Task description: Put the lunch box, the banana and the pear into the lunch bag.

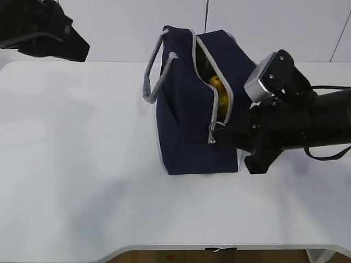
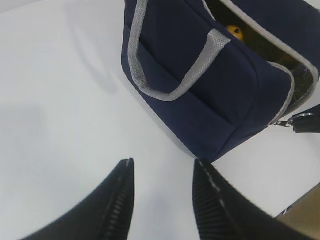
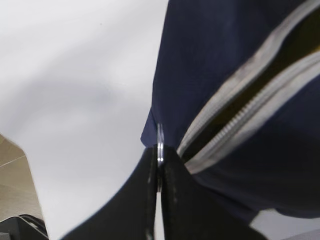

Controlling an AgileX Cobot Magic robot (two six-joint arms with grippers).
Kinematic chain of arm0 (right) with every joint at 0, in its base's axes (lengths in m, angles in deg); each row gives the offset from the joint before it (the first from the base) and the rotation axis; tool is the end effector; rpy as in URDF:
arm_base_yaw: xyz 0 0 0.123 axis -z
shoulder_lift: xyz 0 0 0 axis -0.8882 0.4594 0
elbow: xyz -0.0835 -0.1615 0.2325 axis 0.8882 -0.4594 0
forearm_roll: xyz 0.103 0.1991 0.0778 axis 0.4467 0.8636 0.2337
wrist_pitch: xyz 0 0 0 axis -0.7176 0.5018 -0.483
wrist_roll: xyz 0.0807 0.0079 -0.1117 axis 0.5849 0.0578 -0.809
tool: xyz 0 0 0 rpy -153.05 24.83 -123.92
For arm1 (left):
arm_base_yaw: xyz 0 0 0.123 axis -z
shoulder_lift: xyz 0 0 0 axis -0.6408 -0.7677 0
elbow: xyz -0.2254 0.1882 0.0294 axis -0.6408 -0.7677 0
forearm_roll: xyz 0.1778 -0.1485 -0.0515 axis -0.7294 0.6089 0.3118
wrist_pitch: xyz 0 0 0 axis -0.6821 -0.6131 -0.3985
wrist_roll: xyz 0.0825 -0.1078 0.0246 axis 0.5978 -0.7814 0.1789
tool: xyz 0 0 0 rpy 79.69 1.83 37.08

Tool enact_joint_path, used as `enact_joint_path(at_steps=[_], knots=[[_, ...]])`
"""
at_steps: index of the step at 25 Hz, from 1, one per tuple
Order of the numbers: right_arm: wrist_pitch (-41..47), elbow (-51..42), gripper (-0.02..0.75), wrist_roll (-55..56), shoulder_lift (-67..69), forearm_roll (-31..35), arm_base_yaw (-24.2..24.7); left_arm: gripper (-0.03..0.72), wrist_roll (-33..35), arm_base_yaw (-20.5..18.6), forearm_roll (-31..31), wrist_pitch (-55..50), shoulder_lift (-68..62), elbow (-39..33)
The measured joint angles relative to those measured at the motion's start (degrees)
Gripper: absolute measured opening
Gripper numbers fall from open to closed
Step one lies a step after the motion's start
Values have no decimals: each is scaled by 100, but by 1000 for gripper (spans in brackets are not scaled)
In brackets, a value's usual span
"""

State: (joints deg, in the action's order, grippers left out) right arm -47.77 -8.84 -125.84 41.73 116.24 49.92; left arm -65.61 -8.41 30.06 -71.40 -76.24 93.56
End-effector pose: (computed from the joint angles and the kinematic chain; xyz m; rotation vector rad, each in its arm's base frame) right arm 0.2834 0.1455 0.2220 -1.0660 1.8836 0.5251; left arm 0.2509 -0.1630 0.3446 0.5530 2.2507 -0.3989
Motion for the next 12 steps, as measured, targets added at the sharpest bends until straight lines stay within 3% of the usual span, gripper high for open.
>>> enact_joint_path(at_steps=[12], knots=[[203,953,6,43,-254,-303,0,299,0,0,160,0,0,0]])
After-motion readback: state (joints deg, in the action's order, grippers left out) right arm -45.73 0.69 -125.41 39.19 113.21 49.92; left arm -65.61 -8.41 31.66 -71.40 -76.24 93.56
